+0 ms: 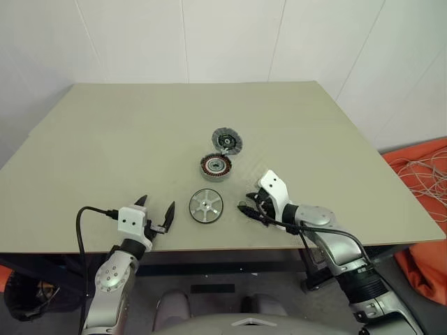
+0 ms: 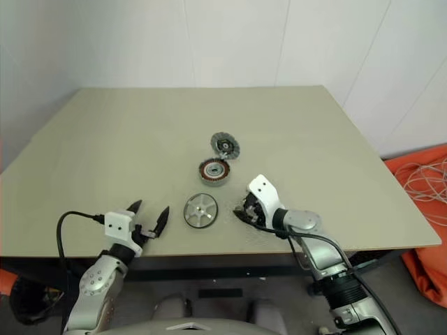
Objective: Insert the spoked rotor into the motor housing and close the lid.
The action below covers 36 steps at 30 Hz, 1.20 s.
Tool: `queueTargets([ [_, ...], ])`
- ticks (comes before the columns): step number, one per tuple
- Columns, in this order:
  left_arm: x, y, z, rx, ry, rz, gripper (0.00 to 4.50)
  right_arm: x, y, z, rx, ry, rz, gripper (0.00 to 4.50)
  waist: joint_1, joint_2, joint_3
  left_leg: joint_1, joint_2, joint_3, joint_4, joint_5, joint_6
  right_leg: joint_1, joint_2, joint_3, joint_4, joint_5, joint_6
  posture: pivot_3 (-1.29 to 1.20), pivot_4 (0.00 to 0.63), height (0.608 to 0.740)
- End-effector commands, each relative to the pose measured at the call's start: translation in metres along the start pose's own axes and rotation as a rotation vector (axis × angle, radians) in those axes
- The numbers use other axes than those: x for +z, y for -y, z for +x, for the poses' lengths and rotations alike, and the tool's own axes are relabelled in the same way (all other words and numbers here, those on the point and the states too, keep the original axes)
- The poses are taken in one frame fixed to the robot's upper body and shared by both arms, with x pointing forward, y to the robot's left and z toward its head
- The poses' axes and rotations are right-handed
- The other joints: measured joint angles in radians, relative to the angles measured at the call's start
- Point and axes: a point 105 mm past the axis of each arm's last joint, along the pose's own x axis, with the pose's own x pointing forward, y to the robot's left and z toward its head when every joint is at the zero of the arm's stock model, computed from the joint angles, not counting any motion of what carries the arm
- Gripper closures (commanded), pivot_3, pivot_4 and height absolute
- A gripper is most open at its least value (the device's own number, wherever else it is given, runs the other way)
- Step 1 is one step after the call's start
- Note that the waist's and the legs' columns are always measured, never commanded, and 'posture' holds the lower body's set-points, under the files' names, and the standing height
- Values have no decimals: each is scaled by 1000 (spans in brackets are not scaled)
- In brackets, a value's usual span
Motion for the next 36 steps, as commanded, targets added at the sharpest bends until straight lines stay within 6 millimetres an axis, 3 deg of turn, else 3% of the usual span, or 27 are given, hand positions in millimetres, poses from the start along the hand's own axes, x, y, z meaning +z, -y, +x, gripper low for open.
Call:
queueTargets([
  [1,15,2,3,-9,50,14,0,11,3,1,-10,35,-32,3620,0,0,0,0,0,0,0,0,0,0,0,0,0,0,0,0,0,740],
  [3,15,2,3,-10,50,15,0,11,3,1,-12,36,-31,4381,0,0,0,0,0,0,0,0,0,0,0,0,0,0,0,0,0,740],
  [4,15,2,3,-9,50,15,0,10,4,1,-13,37,-31,4474,0,0,0,0,0,0,0,0,0,0,0,0,0,0,0,0,0,740],
  [15,12,2,3,-9,44,7,0,12,8,-3,-2,86,-2,4474,0,0,0,0,0,0,0,0,0,0,0,0,0,0,0,0,0,740],
  [18,11,2,3,-7,42,5,0,14,8,-4,8,93,1,3874,0,0,0,0,0,0,0,0,0,0,0,0,0,0,0,0,0,740],
  [26,9,1,3,2,40,2,0,16,5,0,18,77,-28,1213,0,0,0,0,0,0,0,0,0,0,0,0,0,0,0,0,0,740],
  [36,7,0,3,8,35,-2,0,7,0,-1,55,9,-56,1213,0,0,0,0,0,0,0,0,0,0,0,0,0,0,0,0,0,740],
])
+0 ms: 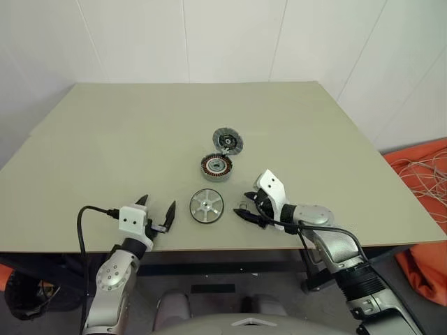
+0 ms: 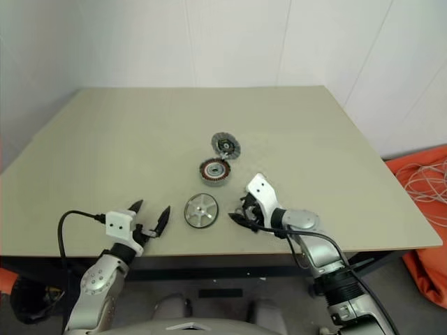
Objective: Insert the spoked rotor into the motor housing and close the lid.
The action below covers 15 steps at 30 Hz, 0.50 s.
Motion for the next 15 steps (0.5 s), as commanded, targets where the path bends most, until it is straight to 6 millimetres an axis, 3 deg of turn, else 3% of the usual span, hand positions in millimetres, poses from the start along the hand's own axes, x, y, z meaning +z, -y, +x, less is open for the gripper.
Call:
queueTargets([
  [1,9,-1,2,6,42,8,0,9,2,-2,6,4,-54,1213,0,0,0,0,0,0,0,0,0,0,0,0,0,0,0,0,0,740],
  [13,9,-1,1,13,43,8,0,1,3,-4,7,-45,-48,1213,0,0,0,0,0,0,0,0,0,0,0,0,0,0,0,0,0,740],
  [15,9,0,1,14,43,7,0,1,3,-3,7,-47,-46,1795,0,0,0,0,0,0,0,0,0,0,0,0,0,0,0,0,0,740],
])
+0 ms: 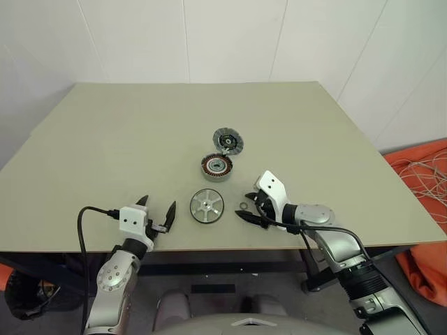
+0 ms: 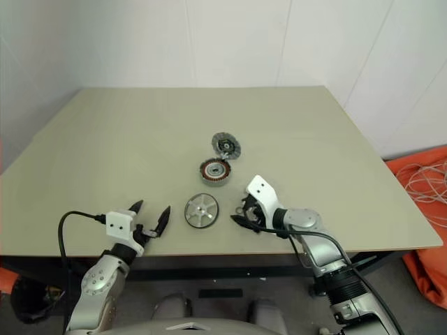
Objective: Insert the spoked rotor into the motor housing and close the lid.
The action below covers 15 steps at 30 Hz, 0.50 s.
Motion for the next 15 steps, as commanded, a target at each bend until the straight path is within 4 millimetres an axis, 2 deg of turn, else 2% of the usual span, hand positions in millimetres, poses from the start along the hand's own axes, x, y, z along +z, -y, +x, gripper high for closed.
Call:
queueTargets([
  [1,9,-1,1,7,42,15,0,3,1,-1,2,-14,-22,2132,0,0,0,0,0,0,0,0,0,0,0,0,0,0,0,0,0,740],
  [6,10,0,1,6,44,14,0,5,1,-2,-4,-14,-20,3778,-1,0,0,0,0,0,0,0,0,0,0,0,0,0,0,0,0,740],
  [7,10,0,2,5,45,14,0,5,1,-2,-4,-14,-21,3939,-1,0,0,0,0,0,0,0,0,0,0,0,0,0,0,0,0,740],
  [11,10,0,2,3,45,13,0,8,2,-1,-10,-8,-30,3934,-1,0,0,0,0,0,0,0,0,0,0,0,0,0,0,0,0,740],
  [15,10,-1,3,1,45,13,0,36,5,3,-32,74,-64,3934,-2,0,0,0,0,0,0,0,0,0,0,0,0,0,0,0,0,740],
])
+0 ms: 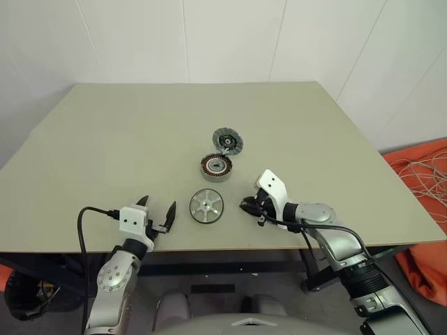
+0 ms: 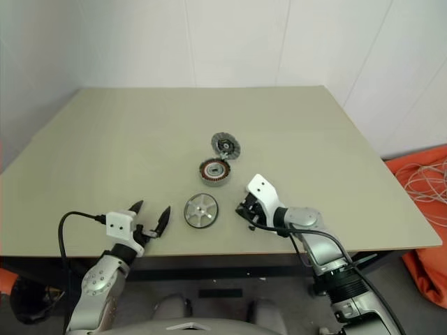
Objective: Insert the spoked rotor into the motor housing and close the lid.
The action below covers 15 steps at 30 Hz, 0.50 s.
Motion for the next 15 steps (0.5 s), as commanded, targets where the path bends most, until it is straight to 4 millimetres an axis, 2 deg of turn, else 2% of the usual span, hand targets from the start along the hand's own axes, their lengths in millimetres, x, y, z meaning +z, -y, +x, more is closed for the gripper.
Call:
queueTargets([
  [1,11,-1,3,0,44,15,0,39,4,3,-22,100,-73,3934,-2,0,0,0,0,0,0,0,0,-1,0,0,0,0,0,0,0,740],
  [5,11,-1,4,1,47,21,0,64,10,8,-30,149,-114,3934,-2,1,1,0,0,0,0,0,0,-1,0,0,0,0,0,0,0,740],
  [10,11,-1,5,-4,47,23,0,80,10,23,-40,165,-125,3934,0,1,0,-1,0,0,0,0,0,-1,0,0,0,0,0,0,0,740],
  [15,12,1,7,-10,51,23,0,94,11,46,-59,171,-123,3934,-3,1,1,-1,0,0,-1,0,0,-2,1,0,1,3,-4,0,0,740],
])
